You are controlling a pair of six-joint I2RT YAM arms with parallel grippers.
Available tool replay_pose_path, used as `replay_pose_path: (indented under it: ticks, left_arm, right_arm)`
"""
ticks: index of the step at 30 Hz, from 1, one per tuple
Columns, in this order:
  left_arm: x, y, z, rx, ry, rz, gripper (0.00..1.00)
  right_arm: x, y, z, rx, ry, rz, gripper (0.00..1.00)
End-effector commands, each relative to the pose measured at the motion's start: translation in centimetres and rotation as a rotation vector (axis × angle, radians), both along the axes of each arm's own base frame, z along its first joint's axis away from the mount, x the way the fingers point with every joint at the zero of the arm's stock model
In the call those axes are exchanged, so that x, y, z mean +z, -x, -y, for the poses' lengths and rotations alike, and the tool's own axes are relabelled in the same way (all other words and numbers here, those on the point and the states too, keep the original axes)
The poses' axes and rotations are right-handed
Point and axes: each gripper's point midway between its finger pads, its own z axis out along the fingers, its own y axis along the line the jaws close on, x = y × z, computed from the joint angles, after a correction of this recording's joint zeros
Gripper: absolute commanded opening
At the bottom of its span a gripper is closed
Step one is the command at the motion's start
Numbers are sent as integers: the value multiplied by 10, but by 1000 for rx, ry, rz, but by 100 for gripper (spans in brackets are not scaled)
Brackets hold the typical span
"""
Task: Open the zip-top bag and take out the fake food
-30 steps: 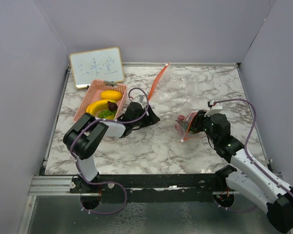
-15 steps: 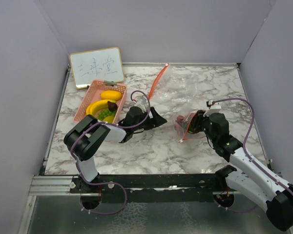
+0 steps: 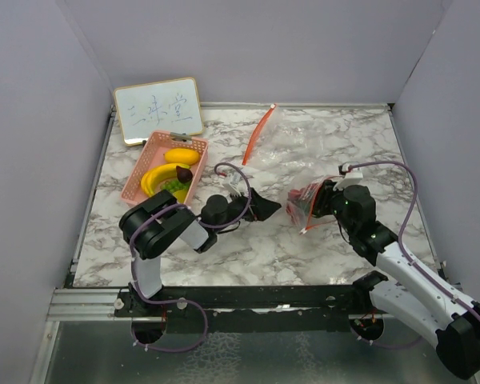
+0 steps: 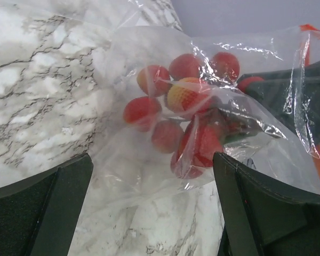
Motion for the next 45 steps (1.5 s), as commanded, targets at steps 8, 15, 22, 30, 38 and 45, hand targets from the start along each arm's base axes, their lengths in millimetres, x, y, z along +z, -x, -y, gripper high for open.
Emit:
replay_pose_path:
  ticks: [8,15,22,30,38,45]
  left_arm:
    - [30,2,25,-97,82,270,99]
    - [26,-8,33,-95,39,297,79]
    - [32,-6,38,-113,76,285,12]
    - [10,-17,23,-30,-15,179,0]
    - [-20,-61,-36,211,-128,9,0]
    - [-35,-71,-35,233,-245,-24,0]
  right_arm:
    - [17,-2,-5,29,-42,65,1]
    - [23,-1,-12,57,-64,67,1]
    - [26,1,-10,56,-60,67,1]
    - [25,3,-12,66,-64,59,1]
    - [46,15,-25,166,-79,59,1]
    - [73,44,-71,452,-219,70,1]
